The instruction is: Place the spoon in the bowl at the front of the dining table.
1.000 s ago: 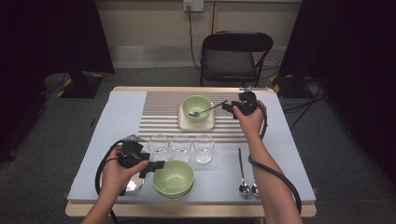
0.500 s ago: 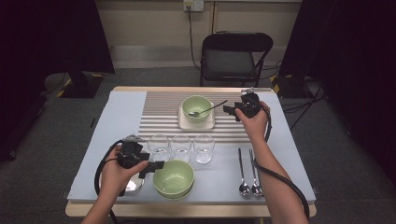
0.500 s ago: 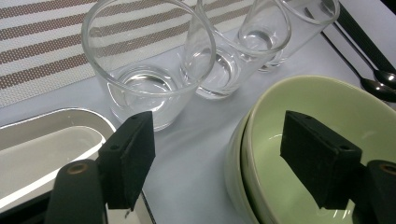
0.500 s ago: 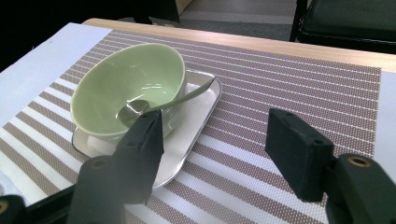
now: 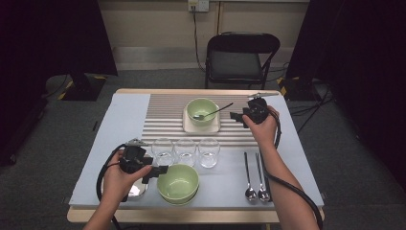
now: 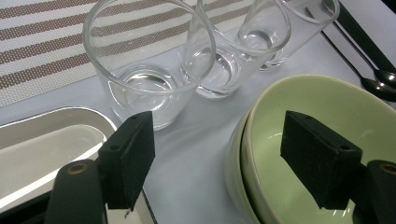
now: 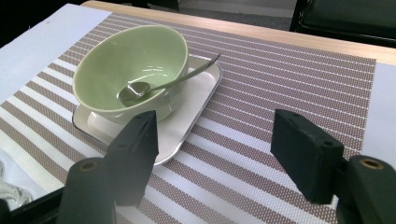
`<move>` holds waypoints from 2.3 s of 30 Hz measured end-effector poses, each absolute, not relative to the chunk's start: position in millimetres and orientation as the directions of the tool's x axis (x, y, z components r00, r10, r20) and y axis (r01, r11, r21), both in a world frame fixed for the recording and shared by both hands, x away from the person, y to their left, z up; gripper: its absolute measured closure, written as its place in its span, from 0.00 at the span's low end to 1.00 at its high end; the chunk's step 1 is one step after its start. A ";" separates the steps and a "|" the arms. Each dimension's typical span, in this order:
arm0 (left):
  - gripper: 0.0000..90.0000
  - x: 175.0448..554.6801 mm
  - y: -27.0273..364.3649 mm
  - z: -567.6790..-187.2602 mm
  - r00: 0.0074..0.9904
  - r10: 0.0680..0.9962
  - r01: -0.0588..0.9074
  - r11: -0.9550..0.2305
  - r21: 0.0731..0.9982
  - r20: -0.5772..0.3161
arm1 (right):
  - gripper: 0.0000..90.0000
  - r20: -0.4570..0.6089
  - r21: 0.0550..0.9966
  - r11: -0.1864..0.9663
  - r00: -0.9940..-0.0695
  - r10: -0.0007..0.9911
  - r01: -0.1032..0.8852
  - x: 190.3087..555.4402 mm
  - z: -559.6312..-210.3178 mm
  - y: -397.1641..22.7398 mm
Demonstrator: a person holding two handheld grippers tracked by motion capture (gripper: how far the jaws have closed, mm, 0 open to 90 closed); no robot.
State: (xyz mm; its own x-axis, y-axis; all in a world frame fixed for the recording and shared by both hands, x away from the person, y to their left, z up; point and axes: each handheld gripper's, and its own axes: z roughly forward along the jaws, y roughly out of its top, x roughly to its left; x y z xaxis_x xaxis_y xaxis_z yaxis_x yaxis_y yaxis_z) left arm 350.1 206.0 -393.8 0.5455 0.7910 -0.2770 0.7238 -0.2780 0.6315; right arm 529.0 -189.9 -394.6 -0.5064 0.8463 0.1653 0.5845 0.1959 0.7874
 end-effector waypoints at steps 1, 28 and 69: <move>0.29 350.0 205.9 -393.8 0.546 0.790 0.723 -0.278 0.632 -0.277 | 0.35 0.162 0.787 0.200 -0.509 0.846 0.583 528.3 -394.6 -190.1; 0.29 350.0 202.8 -394.1 0.552 0.788 0.720 -0.284 0.633 -0.273 | 0.31 0.108 0.772 0.273 -0.541 0.834 0.574 513.2 -393.2 -195.3; 0.29 348.4 199.8 -396.7 0.555 0.786 0.722 -0.292 0.628 -0.272 | 0.30 0.099 0.764 0.270 -0.521 0.848 0.585 496.6 -399.0 -227.1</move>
State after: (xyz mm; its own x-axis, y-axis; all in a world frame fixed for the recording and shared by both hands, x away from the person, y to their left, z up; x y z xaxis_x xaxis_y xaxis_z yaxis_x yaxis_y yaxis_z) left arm 348.4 199.8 -396.7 0.5548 0.7864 -0.2716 0.7216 -0.2923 0.6276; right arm 496.6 -227.1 -399.0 -0.5213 0.8476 0.0994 0.5854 0.2704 0.7643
